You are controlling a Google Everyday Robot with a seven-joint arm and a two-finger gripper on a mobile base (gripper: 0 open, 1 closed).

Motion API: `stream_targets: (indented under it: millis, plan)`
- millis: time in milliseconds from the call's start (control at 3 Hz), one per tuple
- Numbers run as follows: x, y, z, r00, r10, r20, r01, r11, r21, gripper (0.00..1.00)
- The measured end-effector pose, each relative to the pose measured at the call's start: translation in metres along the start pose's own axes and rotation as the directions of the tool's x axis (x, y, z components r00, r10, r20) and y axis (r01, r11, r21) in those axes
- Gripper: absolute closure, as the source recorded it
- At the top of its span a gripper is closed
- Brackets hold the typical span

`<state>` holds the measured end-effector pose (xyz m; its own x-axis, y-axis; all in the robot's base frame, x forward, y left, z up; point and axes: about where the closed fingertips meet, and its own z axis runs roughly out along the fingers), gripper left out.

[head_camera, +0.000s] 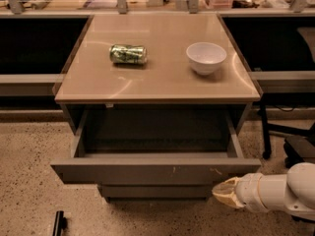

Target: Close top drawer

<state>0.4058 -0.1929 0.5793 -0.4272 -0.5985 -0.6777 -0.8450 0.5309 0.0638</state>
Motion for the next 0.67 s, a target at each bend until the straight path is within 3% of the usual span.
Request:
stream_targets:
  millis: [333,667]
  plan:
    - [-0.018,-0.039,0.002,0.998,-0.060,-0.031,0.062,0.9960,0.064,1.00]
    - [-0.027,-0.059,0.004,0.995,-0.086,-0.052,0.091,0.9911,0.097,1.00]
